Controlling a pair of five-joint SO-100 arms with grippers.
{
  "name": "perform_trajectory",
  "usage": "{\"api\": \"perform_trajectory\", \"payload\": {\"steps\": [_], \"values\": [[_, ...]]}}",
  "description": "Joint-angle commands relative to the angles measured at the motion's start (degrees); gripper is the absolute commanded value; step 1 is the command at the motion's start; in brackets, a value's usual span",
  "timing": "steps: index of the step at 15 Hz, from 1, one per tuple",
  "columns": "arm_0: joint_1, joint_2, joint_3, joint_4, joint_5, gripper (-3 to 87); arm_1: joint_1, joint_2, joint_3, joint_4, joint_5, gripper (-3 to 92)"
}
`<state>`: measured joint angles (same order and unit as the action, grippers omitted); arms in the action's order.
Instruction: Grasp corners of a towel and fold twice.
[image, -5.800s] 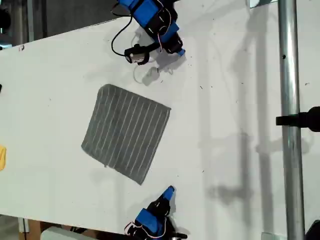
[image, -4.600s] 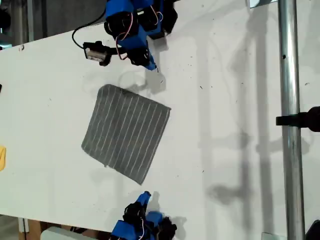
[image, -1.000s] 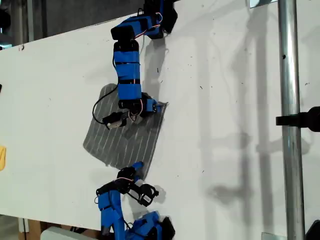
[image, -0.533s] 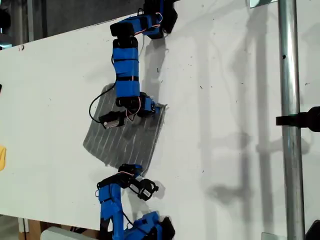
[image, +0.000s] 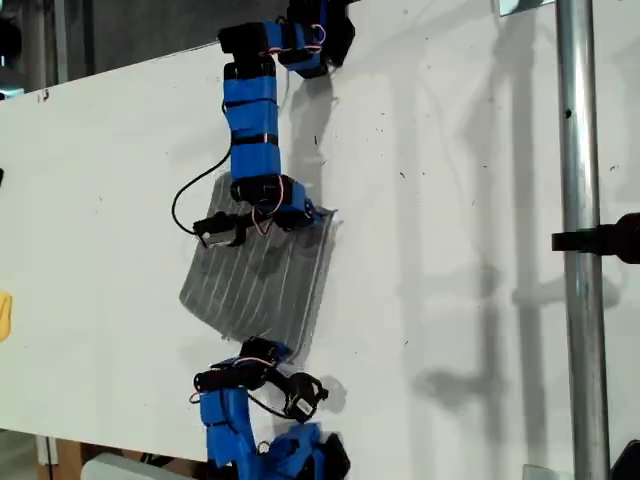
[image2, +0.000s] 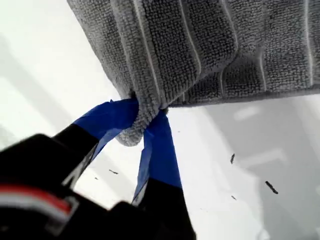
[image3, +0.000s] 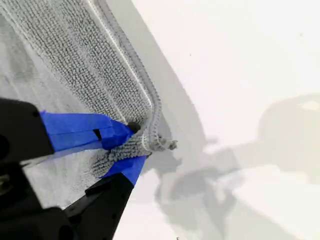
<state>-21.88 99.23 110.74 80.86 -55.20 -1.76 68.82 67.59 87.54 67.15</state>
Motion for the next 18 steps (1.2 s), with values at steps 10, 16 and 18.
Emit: {"api": "perform_trajectory", "payload": {"steps": [10, 16, 18], "values": [[11.0, 4.0, -13.3, -0.1, -8.6, -2.8, -6.3, 15.2, 5.1, 6.4, 12.8, -0.2], [-7.2, -24.3, -46.1, 4.6, 15.4, -2.8, 16.4, 25.1, 16.3, 11.5, 1.1, -0.2], [-10.5, -31.6, -58.8, 7.3, 18.0, -2.8, 21.7, 28.7, 16.3, 9.6, -4.5, -0.2]]}}
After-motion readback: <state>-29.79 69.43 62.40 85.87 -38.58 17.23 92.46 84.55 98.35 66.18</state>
